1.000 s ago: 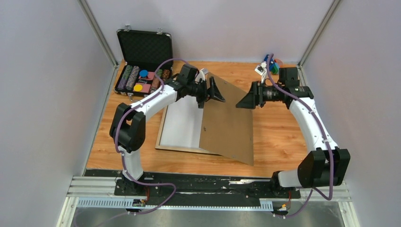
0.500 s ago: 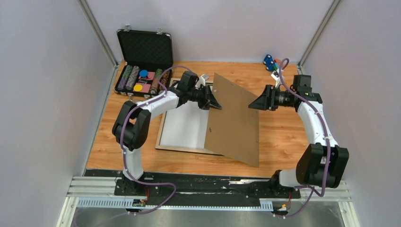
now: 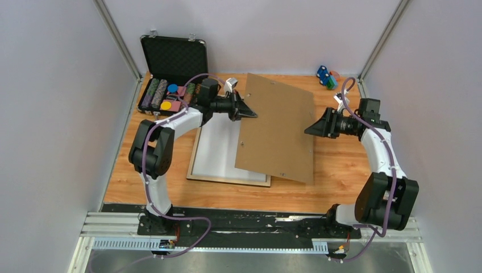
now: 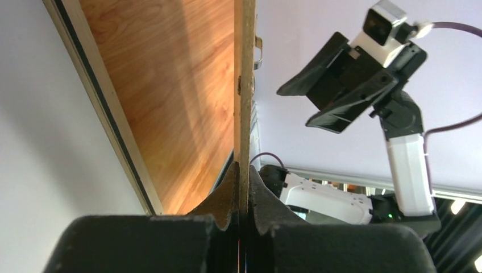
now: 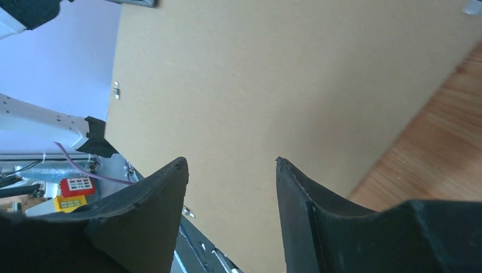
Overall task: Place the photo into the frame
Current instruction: Turn over the photo frame item at the center of the board, then place the photo frame item in the photo frame.
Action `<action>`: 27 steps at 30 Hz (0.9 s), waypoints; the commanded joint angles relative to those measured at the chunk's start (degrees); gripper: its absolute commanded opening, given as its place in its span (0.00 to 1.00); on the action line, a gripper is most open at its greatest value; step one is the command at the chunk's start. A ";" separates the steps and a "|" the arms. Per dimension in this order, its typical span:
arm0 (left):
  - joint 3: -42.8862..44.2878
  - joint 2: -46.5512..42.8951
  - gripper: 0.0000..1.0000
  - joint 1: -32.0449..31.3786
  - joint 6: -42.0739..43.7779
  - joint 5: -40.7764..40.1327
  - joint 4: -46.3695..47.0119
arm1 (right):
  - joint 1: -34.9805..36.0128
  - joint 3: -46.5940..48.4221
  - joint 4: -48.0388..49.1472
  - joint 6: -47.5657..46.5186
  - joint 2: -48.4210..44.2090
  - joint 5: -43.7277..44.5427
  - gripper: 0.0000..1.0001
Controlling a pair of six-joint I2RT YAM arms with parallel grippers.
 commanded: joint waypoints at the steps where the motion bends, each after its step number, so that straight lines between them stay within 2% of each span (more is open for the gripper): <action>1: 2.81 -7.45 0.00 3.64 2.15 9.75 -0.49 | -0.20 -0.47 6.58 3.16 -4.25 2.33 0.56; 6: 4.58 -10.45 0.00 9.02 18.48 12.88 -19.92 | -0.21 -1.16 12.25 8.94 -7.37 8.95 0.57; 9: 5.29 -12.36 0.00 14.14 24.22 14.41 -30.07 | -0.06 -1.48 14.50 10.98 -7.49 11.32 0.57; 12: 8.17 -13.66 0.00 18.24 34.30 15.46 -42.97 | 1.00 -2.02 16.10 11.67 -6.06 13.56 0.57; 20: 13.62 -11.91 0.00 29.08 54.34 17.02 -67.64 | 6.54 -1.67 18.93 12.53 1.48 16.26 0.57; 27: 15.24 -7.75 0.00 30.34 55.27 19.86 -68.56 | 9.60 -1.69 20.41 12.45 4.79 17.79 0.56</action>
